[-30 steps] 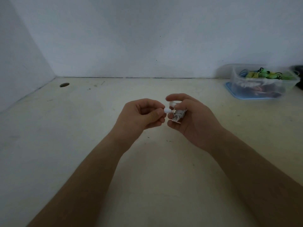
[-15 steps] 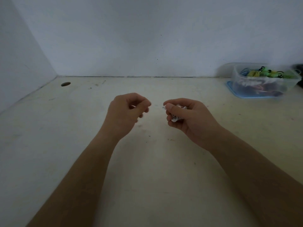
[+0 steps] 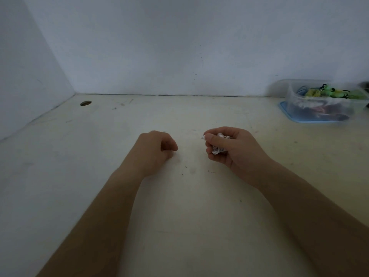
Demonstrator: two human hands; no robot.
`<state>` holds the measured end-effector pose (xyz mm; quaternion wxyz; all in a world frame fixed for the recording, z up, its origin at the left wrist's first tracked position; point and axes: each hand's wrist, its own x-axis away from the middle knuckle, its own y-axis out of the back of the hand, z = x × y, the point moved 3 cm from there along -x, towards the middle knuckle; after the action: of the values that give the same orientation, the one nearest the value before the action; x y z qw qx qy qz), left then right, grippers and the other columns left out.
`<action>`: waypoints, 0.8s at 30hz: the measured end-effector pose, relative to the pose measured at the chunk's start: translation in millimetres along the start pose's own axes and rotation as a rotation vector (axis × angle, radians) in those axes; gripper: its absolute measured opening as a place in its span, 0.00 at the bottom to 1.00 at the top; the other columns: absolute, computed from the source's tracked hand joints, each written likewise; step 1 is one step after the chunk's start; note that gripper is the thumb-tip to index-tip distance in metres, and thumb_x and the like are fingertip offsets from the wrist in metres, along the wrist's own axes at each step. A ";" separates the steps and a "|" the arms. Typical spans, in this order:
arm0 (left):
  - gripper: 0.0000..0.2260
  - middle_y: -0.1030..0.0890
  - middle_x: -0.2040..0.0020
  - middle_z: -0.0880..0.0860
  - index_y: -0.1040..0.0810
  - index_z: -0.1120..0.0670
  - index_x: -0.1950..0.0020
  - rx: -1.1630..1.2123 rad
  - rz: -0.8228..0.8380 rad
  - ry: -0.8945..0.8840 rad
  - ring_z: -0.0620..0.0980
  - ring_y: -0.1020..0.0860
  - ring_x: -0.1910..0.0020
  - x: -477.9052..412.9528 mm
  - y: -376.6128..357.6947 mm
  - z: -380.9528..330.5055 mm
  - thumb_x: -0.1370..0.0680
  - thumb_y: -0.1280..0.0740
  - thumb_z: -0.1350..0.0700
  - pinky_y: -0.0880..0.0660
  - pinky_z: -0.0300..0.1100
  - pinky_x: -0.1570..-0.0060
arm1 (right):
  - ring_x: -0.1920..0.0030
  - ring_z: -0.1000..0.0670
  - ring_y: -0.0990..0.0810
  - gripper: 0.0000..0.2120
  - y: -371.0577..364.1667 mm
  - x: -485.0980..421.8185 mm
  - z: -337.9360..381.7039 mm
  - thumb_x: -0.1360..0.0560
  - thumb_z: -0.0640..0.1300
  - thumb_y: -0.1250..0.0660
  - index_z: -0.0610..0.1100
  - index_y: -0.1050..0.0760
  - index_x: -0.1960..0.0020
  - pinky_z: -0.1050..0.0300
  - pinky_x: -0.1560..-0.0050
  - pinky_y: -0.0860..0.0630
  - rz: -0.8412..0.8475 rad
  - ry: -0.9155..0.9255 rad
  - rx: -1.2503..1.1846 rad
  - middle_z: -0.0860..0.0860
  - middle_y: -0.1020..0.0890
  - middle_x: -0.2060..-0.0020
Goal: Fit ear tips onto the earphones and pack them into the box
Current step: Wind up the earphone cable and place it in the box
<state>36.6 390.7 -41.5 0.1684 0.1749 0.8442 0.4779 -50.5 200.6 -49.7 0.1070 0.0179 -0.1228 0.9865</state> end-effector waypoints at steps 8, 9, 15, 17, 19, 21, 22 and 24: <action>0.05 0.19 0.59 0.43 0.19 0.47 0.56 0.089 -0.063 0.051 0.37 0.23 0.61 -3.4 0.7 3.5 0.27 0.25 0.55 0.33 0.25 0.63 | 0.65 0.50 0.19 0.03 0.3 0.9 -0.7 0.24 0.36 0.30 0.37 0.19 0.51 0.59 0.63 0.20 0.024 -0.021 0.023 0.44 0.18 0.64; 0.04 0.19 0.59 0.44 0.19 0.47 0.56 0.150 -0.090 0.048 0.39 0.22 0.62 -3.3 1.7 2.0 0.26 0.26 0.55 0.31 0.27 0.63 | 0.65 0.50 0.18 0.03 0.2 1.3 -0.4 0.24 0.36 0.30 0.37 0.19 0.52 0.59 0.62 0.20 0.031 -0.017 0.024 0.44 0.18 0.64; 0.05 0.15 0.59 0.51 0.16 0.53 0.49 0.634 -0.057 -0.016 0.47 0.17 0.59 6.2 4.4 -19.4 0.22 0.30 0.60 0.21 0.36 0.58 | 0.63 0.48 0.17 0.03 -2.6 3.7 4.0 0.26 0.35 0.28 0.37 0.19 0.52 0.57 0.61 0.19 0.062 0.056 0.028 0.42 0.17 0.63; 0.06 0.15 0.58 0.53 0.17 0.56 0.48 0.770 -0.013 -0.029 0.48 0.16 0.57 9.3 3.0 -24.9 0.21 0.32 0.63 0.21 0.37 0.57 | 0.64 0.49 0.17 0.04 -3.1 4.0 5.9 0.26 0.35 0.28 0.36 0.19 0.52 0.58 0.62 0.19 0.055 0.083 0.021 0.42 0.17 0.63; 0.06 0.14 0.56 0.55 0.18 0.58 0.47 0.877 0.022 -0.029 0.50 0.16 0.56 11.3 2.0 -28.1 0.21 0.34 0.64 0.21 0.38 0.56 | 0.64 0.49 0.17 0.04 -3.9 4.4 7.4 0.26 0.35 0.29 0.35 0.19 0.52 0.57 0.61 0.19 0.056 0.102 0.017 0.42 0.17 0.63; 0.06 0.14 0.54 0.57 0.19 0.58 0.46 0.956 0.058 -0.022 0.53 0.15 0.54 12.4 -0.2 -31.1 0.20 0.35 0.64 0.21 0.38 0.55 | 0.63 0.48 0.17 0.03 -3.8 4.9 8.0 0.25 0.35 0.29 0.35 0.19 0.52 0.57 0.60 0.19 0.062 0.115 0.020 0.41 0.17 0.63; 0.06 0.14 0.54 0.57 0.19 0.58 0.46 0.981 0.073 -0.020 0.54 0.15 0.52 12.8 -0.9 -32.4 0.20 0.35 0.64 0.21 0.39 0.55 | 0.63 0.48 0.17 0.03 -4.1 5.2 8.3 0.25 0.35 0.29 0.36 0.19 0.53 0.57 0.60 0.19 0.066 0.120 0.025 0.41 0.17 0.63; 0.06 0.14 0.54 0.58 0.20 0.59 0.46 1.004 0.089 -0.014 0.55 0.15 0.51 13.1 -2.0 -34.4 0.19 0.36 0.64 0.20 0.38 0.55 | 0.63 0.48 0.17 0.02 -4.4 5.5 8.6 0.25 0.35 0.29 0.36 0.19 0.53 0.57 0.60 0.19 0.072 0.125 0.032 0.41 0.17 0.64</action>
<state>9.2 370.0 -28.1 0.0488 0.2732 0.9605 0.0186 -54.9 203.8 -40.0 0.0784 -0.0465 -0.1005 0.9908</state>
